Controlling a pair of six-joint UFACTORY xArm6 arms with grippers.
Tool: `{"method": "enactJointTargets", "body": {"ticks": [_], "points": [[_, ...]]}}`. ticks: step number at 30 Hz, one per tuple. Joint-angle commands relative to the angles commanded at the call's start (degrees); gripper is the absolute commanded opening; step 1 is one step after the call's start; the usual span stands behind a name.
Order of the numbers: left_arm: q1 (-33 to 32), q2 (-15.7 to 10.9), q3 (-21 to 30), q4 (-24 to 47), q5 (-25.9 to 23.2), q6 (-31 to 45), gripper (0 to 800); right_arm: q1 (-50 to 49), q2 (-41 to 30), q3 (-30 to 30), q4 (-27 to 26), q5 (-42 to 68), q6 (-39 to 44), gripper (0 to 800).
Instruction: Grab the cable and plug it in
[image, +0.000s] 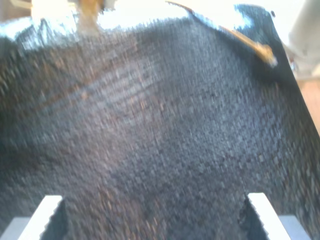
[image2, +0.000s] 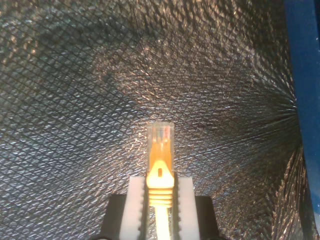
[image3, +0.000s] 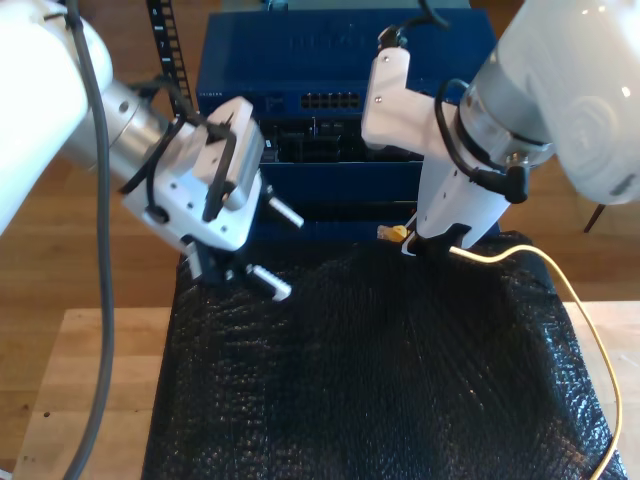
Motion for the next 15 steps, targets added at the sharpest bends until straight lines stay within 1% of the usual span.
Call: {"method": "enactJointTargets", "body": {"ticks": [6, 15], "points": [[-0.09, 0.35, -0.53, -3.34, 0.00, -0.09, 799, -0.35, -1.85, -0.18, 3.25, 0.35, -0.35, 3], [-0.88, 0.70, -0.62, -8.62, -0.09, 0.00, 799, -2.99, -2.37, -0.18, 9.41, 2.37, -2.90, 4]]}}
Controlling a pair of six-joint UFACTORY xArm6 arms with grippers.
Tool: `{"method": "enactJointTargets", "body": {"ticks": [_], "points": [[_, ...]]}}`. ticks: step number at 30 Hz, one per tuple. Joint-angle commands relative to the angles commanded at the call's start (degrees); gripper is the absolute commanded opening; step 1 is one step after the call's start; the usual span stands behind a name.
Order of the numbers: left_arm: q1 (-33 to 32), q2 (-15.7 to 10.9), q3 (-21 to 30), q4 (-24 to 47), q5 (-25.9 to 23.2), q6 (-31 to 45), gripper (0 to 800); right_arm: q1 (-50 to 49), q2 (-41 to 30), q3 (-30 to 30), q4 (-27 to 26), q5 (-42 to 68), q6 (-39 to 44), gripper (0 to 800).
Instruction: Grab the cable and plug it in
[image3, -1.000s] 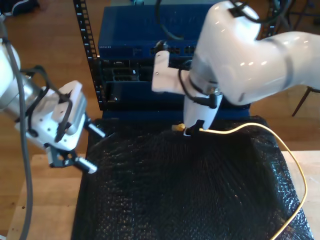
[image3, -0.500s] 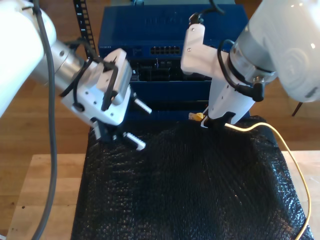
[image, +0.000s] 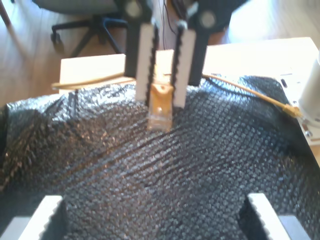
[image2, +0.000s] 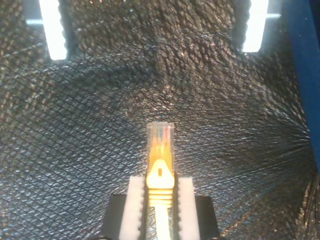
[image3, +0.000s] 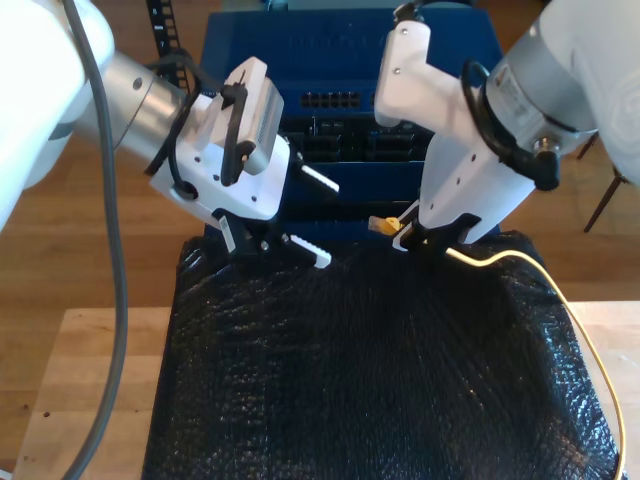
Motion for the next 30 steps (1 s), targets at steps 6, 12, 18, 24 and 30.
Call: {"method": "enactJointTargets", "body": {"ticks": [6, 12, 18, 24, 30], "points": [[0.00, 0.53, 0.09, -2.73, 0.26, 0.00, 799, -0.18, -0.35, -0.35, 1.67, 0.35, -0.35, 4], [0.00, 0.62, 0.00, -3.60, 1.32, 0.09, 799, -0.18, -0.35, -0.35, 2.73, 0.35, -0.44, 4], [0.09, 0.62, 0.00, -4.84, 3.87, 0.26, 797, -0.35, -0.35, -0.44, 3.16, 0.35, -1.05, 4], [0.09, 0.62, 0.26, -4.92, 4.84, 0.26, 793, -0.35, -0.35, -0.44, 3.87, 0.35, -1.14, 3], [0.09, 0.53, 0.35, -4.92, 5.80, 0.88, 787, -1.14, -0.26, -0.97, 4.40, 0.35, -1.14, 4]]}}
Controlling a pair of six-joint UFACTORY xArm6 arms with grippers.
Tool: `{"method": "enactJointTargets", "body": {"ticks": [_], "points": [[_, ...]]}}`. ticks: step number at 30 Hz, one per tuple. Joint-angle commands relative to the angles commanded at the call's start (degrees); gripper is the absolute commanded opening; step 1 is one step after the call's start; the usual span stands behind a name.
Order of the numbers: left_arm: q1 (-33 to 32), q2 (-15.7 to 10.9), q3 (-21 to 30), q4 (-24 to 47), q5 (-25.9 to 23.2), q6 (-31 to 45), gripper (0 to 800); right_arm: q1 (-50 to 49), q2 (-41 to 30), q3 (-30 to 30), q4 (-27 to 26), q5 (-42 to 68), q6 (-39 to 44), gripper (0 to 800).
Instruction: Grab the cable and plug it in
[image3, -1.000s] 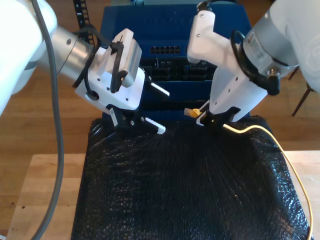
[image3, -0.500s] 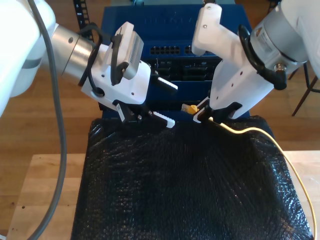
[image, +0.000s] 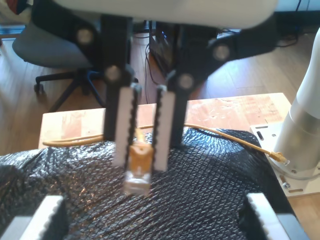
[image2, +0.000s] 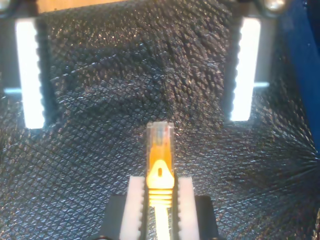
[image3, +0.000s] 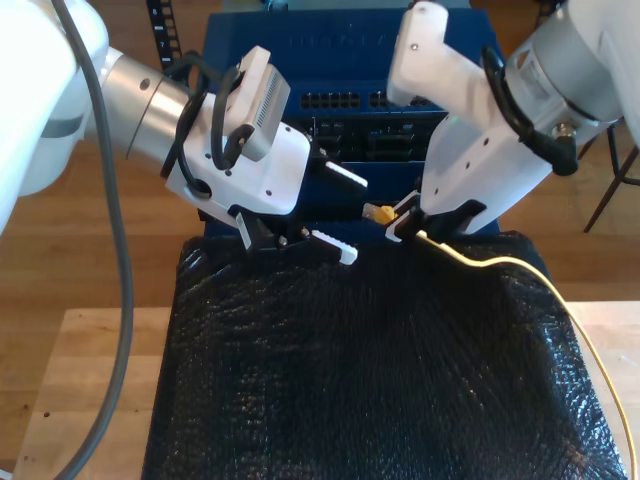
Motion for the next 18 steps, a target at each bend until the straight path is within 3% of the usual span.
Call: {"method": "enactJointTargets", "body": {"ticks": [18], "points": [[0.26, -0.18, -0.26, -4.92, 0.18, 1.23, 789, -0.79, 1.41, -1.49, 3.08, 0.26, -0.09, 4]]}}
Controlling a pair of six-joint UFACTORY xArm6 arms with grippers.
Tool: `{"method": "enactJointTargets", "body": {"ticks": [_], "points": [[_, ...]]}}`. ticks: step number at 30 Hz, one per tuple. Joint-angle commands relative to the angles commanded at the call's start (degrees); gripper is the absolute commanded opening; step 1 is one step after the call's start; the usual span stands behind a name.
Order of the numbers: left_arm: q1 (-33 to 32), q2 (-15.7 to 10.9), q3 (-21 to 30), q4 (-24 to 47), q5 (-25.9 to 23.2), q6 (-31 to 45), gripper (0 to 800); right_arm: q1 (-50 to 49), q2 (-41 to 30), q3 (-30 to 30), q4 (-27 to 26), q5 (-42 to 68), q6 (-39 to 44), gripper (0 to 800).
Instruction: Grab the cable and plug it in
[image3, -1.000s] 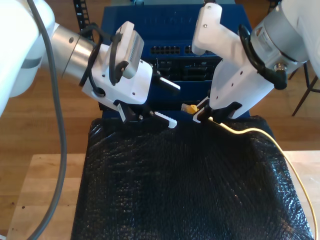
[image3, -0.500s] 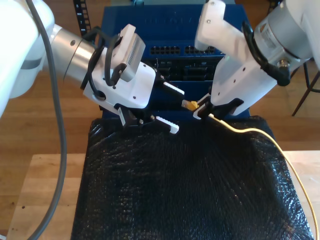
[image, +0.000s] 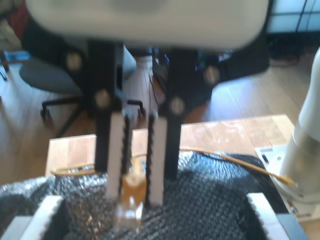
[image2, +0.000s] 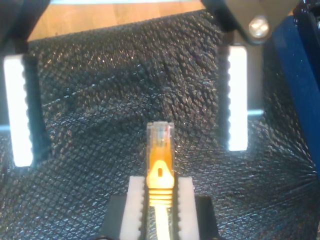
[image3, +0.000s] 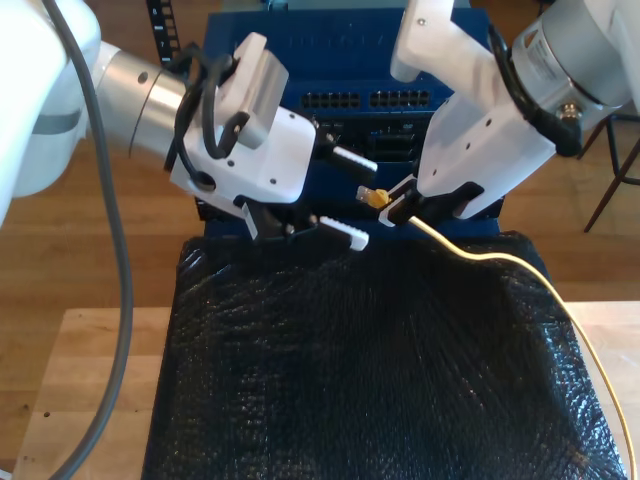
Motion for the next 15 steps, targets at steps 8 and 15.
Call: {"method": "enactJointTargets", "body": {"ticks": [8, 15], "points": [[0.09, 0.00, 0.35, 0.00, 0.09, 0.26, 786, 0.00, 0.09, -0.44, 0.09, 0.00, -0.18, 4], [0.18, 0.00, 0.44, 0.00, 0.00, 0.26, 760, -0.26, 0.09, -0.44, 0.18, 0.00, -0.18, 4]]}}
